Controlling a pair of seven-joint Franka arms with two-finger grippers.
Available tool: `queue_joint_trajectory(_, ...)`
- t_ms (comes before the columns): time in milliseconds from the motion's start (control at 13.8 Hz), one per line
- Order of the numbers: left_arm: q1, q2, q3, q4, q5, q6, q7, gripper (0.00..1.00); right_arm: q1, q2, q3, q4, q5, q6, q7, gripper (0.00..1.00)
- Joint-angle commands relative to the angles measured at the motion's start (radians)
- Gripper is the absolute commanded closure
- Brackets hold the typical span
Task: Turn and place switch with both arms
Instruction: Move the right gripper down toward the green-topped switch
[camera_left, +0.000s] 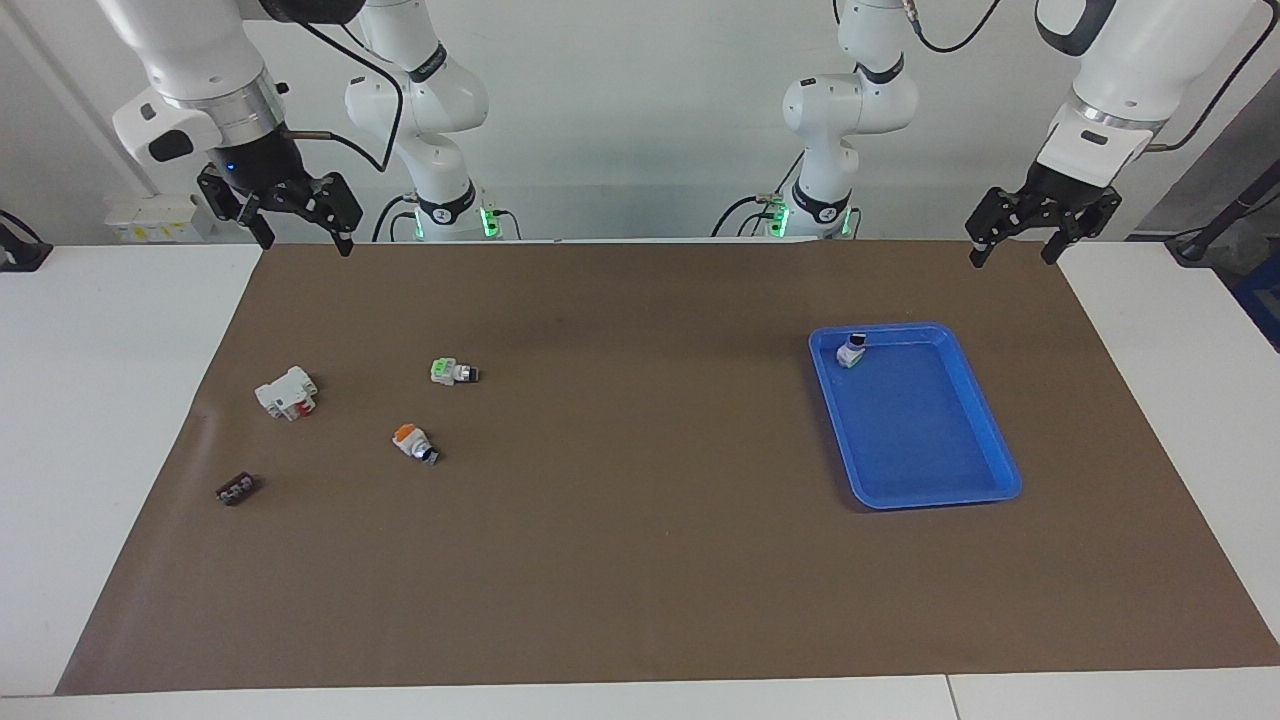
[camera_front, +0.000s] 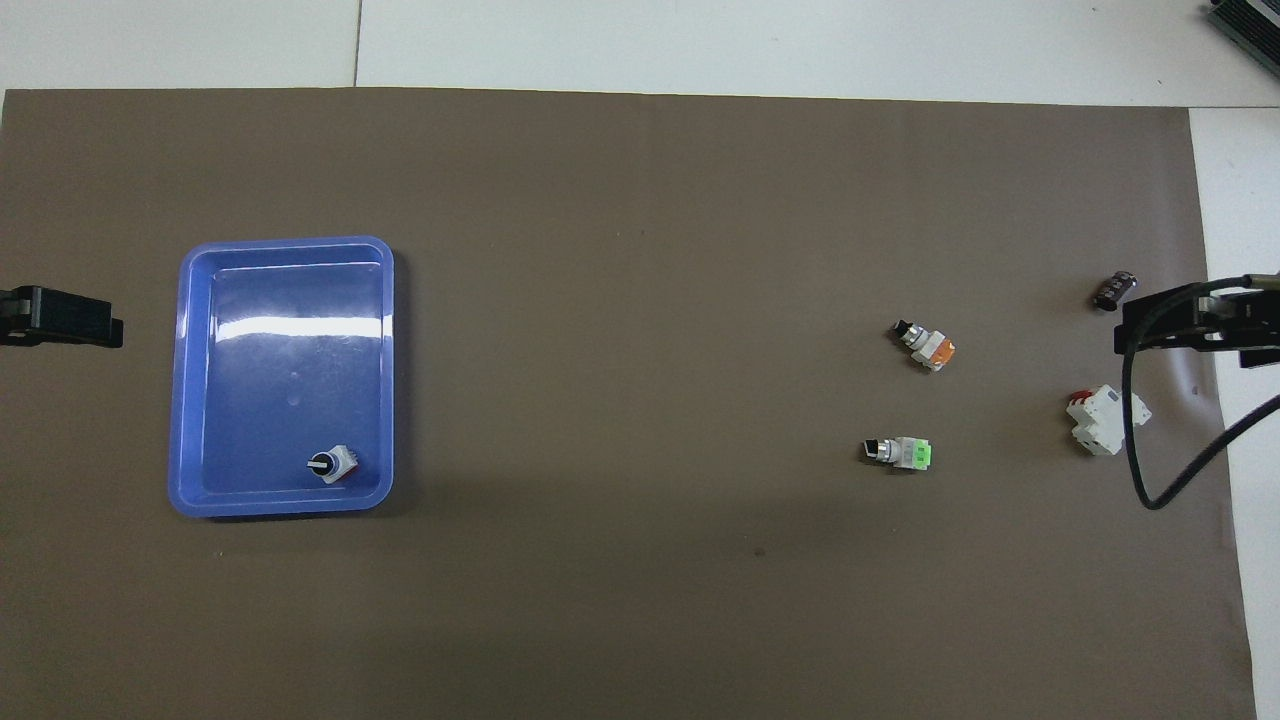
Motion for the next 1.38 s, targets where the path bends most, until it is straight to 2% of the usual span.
queue_joint_trajectory(0, 0.005, -0.027, 0.000, -0.028, -0.011, 0.002, -0.010, 0.00, 0.005, -0.024, -0.009, -0.025, 0.009, 0.003, -0.017, 0.00)
queue_joint_trajectory(724, 0.005, -0.025, 0.000, -0.028, -0.011, 0.002, -0.010, 0.00, 0.005, -0.039, -0.011, -0.037, 0.013, 0.033, -0.020, 0.00)
queue_joint_trajectory(796, 0.005, -0.027, 0.000, -0.028, -0.011, 0.004, -0.010, 0.00, -0.002, -0.056, -0.014, -0.086, 0.009, 0.058, -0.012, 0.00)
queue_joint_trajectory(1013, 0.005, -0.027, 0.000, -0.028, -0.011, 0.002, -0.010, 0.00, -0.005, -0.134, -0.038, -0.336, 0.009, 0.330, 0.226, 0.00)
queue_joint_trajectory(1303, 0.005, -0.025, 0.000, -0.028, -0.011, 0.004, -0.010, 0.00, 0.007, -0.153, -0.037, -0.503, 0.013, 0.458, 0.679, 0.00)
